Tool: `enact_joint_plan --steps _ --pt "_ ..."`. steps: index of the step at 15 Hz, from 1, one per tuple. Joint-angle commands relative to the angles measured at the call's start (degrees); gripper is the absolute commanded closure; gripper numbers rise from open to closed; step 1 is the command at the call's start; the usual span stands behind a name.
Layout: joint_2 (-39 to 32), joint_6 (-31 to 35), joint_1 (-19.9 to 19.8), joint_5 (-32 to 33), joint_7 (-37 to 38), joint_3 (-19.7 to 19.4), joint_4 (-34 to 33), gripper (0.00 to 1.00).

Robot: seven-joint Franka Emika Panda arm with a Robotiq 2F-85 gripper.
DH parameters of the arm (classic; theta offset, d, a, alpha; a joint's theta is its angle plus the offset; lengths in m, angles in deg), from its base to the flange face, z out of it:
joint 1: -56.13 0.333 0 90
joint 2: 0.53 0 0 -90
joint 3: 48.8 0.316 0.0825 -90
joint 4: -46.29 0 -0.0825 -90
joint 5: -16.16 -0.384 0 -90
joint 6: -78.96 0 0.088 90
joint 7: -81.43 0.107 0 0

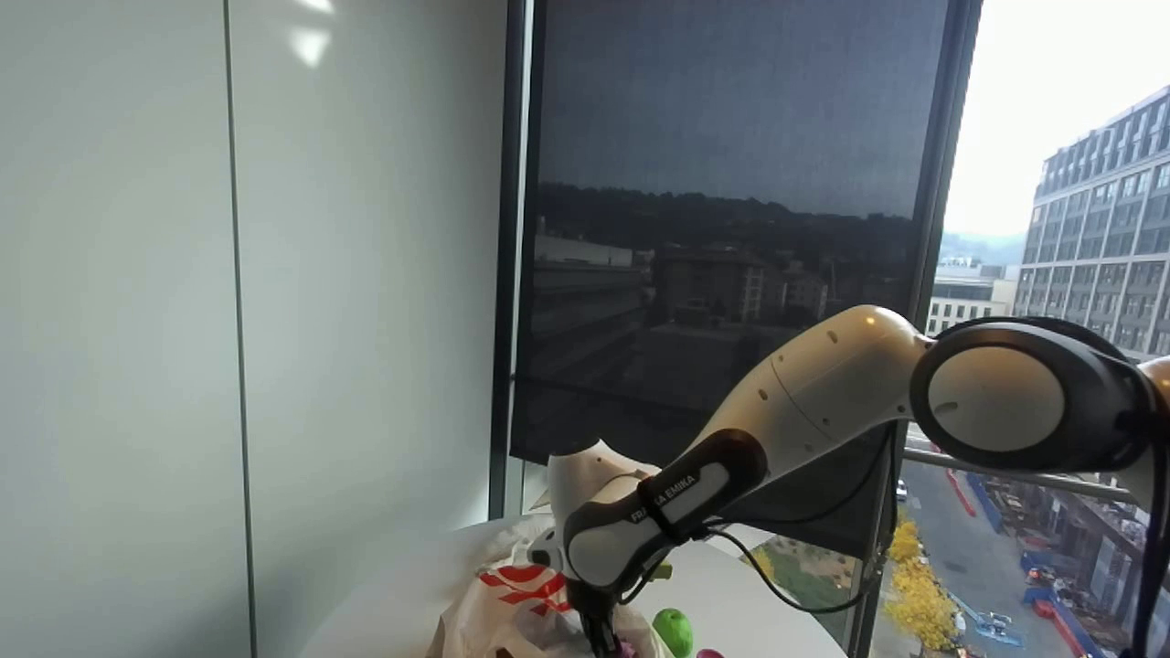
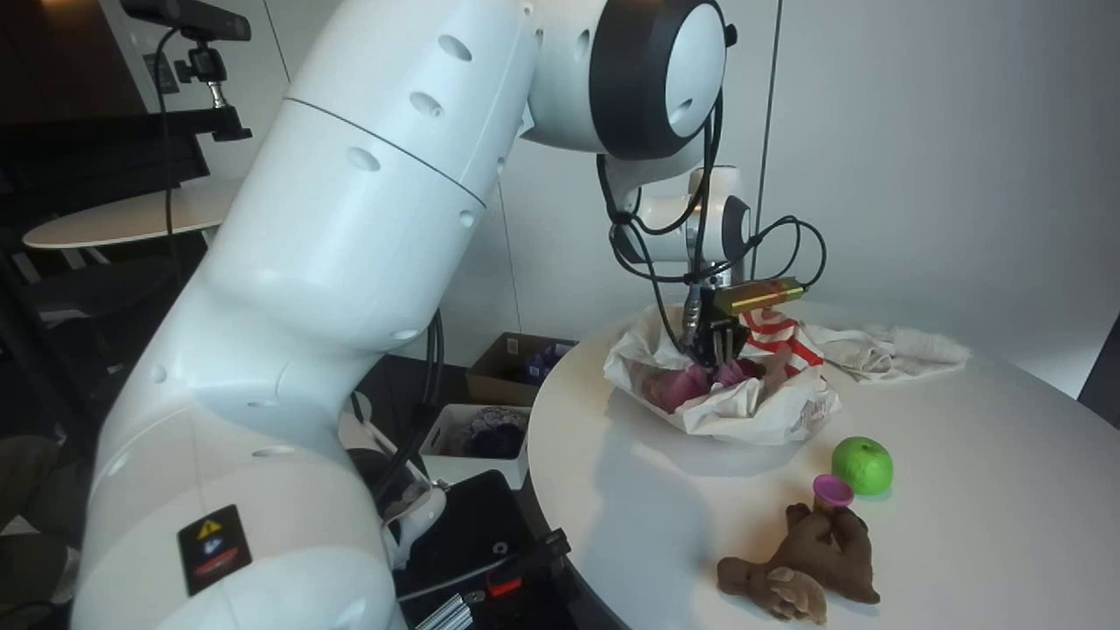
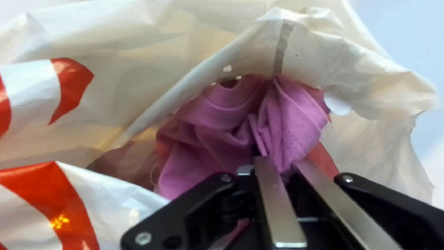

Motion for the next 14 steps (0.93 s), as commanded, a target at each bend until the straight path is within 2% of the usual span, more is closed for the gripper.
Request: enact_joint_plan --steps 1,2,4,8,12,14 --pt "2.9 -9.0 -0.8 -4.4 0.3 1.3 -3.1 0.90" --pt "3.8 -8.3 -1.2 -5.2 0.1 1.7 -3.3 0.90" --pt "6.8 -1.6 -0.6 -3.5 4.1 0.4 -1.5 0.90" --pt "11.9 7.1 -0.7 -1.8 9.8 -1.1 1.5 0.90" --pt "15.6 8.4 -0.2 4.3 14.8 -3.7 4.0 0.91" --pt "17.4 6.6 0.0 7.8 16.7 -4.7 5.3 0.91"
